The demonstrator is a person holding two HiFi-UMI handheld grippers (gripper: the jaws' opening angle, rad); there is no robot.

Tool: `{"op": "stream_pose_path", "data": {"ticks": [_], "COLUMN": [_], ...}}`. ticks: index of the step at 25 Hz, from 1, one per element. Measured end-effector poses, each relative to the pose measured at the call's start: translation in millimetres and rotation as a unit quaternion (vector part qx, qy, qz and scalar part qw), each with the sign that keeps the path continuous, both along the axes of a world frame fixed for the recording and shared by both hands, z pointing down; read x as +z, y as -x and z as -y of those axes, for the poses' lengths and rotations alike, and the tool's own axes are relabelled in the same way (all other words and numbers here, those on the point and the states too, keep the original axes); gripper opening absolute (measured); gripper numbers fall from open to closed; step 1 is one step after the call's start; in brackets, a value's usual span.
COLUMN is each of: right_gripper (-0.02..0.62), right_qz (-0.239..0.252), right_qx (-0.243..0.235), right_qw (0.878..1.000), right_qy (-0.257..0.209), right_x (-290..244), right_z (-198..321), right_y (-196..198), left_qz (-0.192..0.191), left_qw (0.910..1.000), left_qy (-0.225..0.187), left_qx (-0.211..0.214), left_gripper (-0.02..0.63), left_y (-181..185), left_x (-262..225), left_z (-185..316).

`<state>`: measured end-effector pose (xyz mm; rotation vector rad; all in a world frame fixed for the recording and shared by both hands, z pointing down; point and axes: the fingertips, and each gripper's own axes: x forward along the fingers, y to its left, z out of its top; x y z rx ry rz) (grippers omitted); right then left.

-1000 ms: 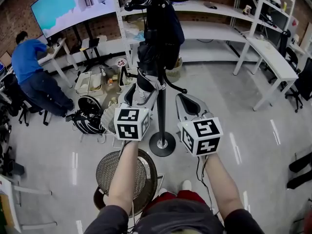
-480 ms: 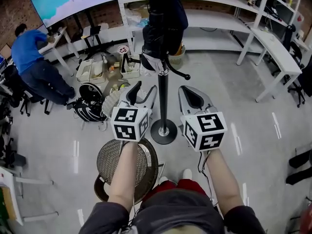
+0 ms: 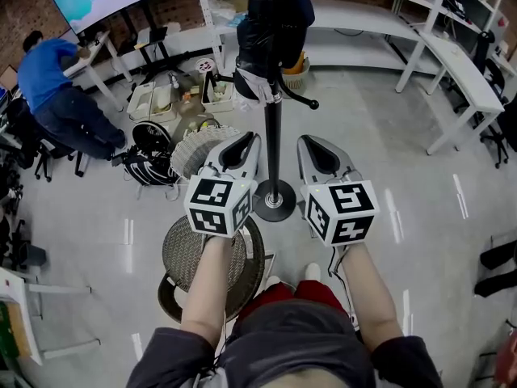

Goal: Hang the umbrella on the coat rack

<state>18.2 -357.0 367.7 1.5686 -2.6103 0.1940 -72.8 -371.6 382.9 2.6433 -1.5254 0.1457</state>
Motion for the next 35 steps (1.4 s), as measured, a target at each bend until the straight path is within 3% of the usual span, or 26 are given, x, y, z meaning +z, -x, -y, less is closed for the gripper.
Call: {"op": "stream_pose_path", "data": {"ticks": [17, 35], "right_gripper": [0.018, 0.017], "right_qz": [0.018, 0.011], "right_qx": [-0.012, -0.06], "right_qw": [1.0, 0.998], "right_qy": [0.004, 0.009], "right_x": [3, 3], "right_z": [-41, -86], "right_y": [0, -3], "left_qz": [-0.02, -0.056], "left_qw": [0.9992, 0.9985], "left_qy": [0.001, -0.001], "left_qx": [0.033, 0.0], "left_gripper": [0.012, 0.012], "left_y": [-6, 5], "left_x": [-3, -6], "left_z": [-62, -111]}}
